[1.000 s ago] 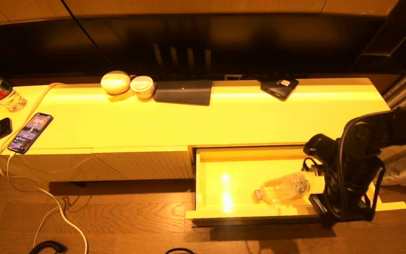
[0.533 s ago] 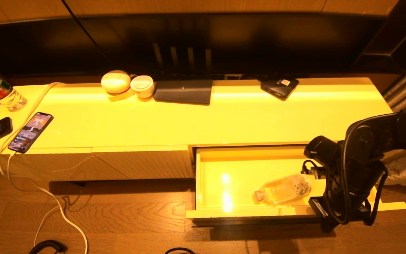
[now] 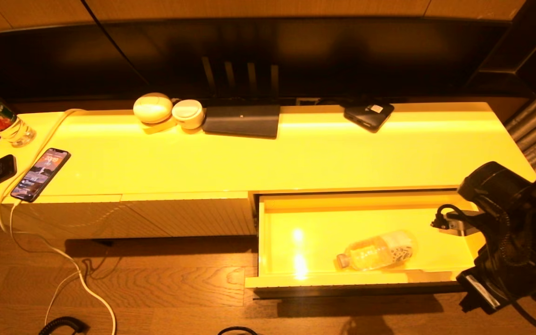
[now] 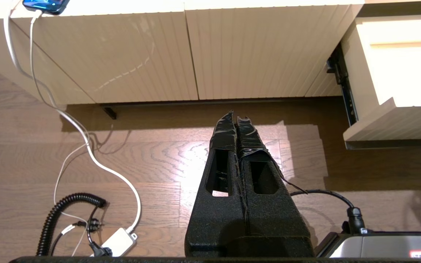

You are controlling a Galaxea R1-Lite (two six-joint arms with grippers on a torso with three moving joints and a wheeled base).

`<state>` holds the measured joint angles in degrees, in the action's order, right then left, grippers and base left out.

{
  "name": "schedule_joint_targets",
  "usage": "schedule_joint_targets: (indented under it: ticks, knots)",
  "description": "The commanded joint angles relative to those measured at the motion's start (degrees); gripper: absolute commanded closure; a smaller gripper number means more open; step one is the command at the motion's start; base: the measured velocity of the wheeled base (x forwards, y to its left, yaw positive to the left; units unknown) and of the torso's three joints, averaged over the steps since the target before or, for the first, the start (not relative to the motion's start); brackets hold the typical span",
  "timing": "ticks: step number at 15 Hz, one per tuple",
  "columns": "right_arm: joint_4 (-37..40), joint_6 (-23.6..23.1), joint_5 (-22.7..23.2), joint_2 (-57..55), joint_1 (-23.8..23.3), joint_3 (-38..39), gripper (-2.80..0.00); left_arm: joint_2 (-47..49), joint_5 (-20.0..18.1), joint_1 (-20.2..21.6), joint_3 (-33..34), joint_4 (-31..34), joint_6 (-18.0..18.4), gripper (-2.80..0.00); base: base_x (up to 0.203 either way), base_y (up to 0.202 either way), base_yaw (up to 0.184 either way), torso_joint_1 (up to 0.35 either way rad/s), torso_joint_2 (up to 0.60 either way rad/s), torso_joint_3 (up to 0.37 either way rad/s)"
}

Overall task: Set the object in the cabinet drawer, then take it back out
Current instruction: Take the mineral water out of the drawer and put it on the table

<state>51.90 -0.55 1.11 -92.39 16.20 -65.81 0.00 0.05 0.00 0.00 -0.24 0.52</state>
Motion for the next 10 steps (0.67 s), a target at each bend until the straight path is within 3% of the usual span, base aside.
schedule_joint_targets:
  ticks: [1,3,6,10]
  knots:
    - [0.19,-12.17,-0.98,9.09,-0.02,2.94,0.00,0.00,-0.05,0.00,0.09,-0.02,0.00,0.00,0.000,0.000,0.000,0.000,0.00,0.000]
    - [-0.04,-19.34,-2.29,11.84,-0.07,4.37,0.00,0.00,-0.05,0.00,0.09,-0.02,0.00,0.00,0.000,0.000,0.000,0.000,0.00,0.000]
    - [-1.66,-34.05,-3.46,14.77,-1.18,5.02,0.00,0.00,0.04,0.00,0.18,-0.02,0.00,0.00,0.000,0.000,0.000,0.000,0.00,0.000]
    - [-4.45,-46.96,-6.93,13.66,-1.43,3.28,0.00,0.00,-0.02,0.00,0.12,-0.02,0.00,0.00,0.000,0.000,0.000,0.000,0.00,0.000]
